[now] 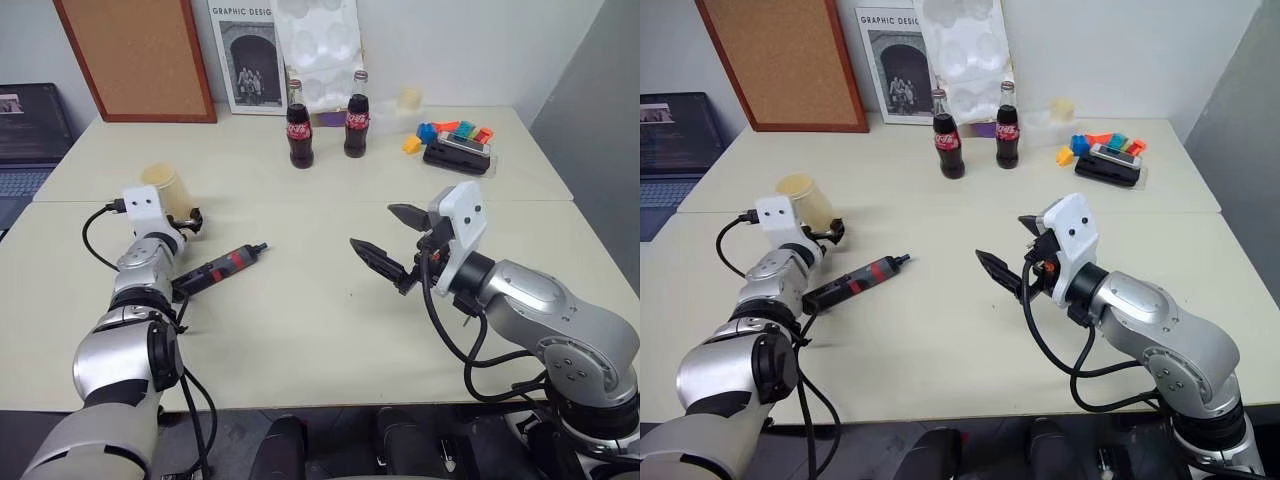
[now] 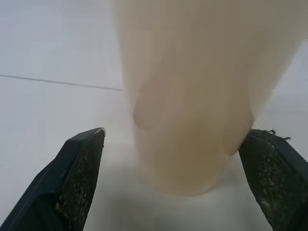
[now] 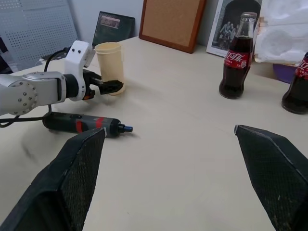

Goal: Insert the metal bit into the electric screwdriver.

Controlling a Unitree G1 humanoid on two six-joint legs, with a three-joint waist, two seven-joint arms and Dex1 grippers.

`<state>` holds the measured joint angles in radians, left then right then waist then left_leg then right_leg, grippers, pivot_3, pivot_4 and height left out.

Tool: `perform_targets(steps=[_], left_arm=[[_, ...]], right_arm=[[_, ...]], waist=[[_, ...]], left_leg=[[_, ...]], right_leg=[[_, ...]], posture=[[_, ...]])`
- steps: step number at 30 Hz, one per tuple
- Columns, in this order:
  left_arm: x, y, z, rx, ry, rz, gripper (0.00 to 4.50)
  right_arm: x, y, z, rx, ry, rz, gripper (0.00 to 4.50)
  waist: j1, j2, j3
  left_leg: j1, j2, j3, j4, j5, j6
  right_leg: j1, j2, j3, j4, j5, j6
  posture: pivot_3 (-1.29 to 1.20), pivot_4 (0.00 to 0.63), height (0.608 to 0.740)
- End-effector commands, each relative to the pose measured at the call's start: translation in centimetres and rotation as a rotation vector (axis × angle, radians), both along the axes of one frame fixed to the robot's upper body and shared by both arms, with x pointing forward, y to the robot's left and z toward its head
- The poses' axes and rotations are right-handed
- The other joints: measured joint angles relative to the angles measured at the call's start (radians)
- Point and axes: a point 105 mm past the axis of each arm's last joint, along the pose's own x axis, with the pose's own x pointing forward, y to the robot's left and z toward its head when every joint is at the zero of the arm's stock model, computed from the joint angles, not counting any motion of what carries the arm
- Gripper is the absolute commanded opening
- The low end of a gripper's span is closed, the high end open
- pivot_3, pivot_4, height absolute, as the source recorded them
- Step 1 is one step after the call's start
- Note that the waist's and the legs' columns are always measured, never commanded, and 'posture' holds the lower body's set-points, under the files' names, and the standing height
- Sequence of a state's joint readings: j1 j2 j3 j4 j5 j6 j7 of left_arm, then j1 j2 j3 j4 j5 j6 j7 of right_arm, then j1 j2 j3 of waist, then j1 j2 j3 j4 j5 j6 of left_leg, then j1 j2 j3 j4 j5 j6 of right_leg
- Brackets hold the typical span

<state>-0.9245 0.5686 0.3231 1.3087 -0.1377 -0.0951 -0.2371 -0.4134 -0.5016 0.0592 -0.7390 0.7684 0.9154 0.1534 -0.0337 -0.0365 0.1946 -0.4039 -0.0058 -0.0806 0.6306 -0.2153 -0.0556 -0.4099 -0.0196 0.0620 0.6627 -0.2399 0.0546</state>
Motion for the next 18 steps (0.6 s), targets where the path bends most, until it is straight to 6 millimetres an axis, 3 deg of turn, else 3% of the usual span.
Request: perform_targets(steps=[1,6,18], left_arm=[[-0.2,1.3,3.0,0.033,-0.085,-0.021,4.42],[-0.4,1.2,4.8,0.043,-0.133,-0.087,4.42],[-0.9,2.0,3.8,0.035,-0.091,-0.029,4.42]], right_arm=[[-0.4,-0.4,0.9,0.017,-0.048,-0.001,4.5],[0.0,-0.8,0.9,0.025,-0.047,-0.009,4.5],[0.4,-0.4,1.0,0.037,-0.058,0.01,4.5]], waist=[[0.001,0.0,0.0],[0.002,0.0,0.0],[0.001,0.0,0.0]], left_leg=[[0.0,0.0,0.0,0.0,0.0,0.0],[0.0,0.0,0.0,0.0,0.0,0.0],[0.002,0.0,0.0,0.0,0.0,0.0]], right_leg=[[0.0,0.0,0.0,0.0,0.0,0.0],[0.0,0.0,0.0,0.0,0.0,0.0],[0.002,0.0,0.0,-0.001,0.0,0.001]], posture=[[0.0,0.15,0.74],[0.0,0.15,0.74],[0.0,0.15,0.74]])
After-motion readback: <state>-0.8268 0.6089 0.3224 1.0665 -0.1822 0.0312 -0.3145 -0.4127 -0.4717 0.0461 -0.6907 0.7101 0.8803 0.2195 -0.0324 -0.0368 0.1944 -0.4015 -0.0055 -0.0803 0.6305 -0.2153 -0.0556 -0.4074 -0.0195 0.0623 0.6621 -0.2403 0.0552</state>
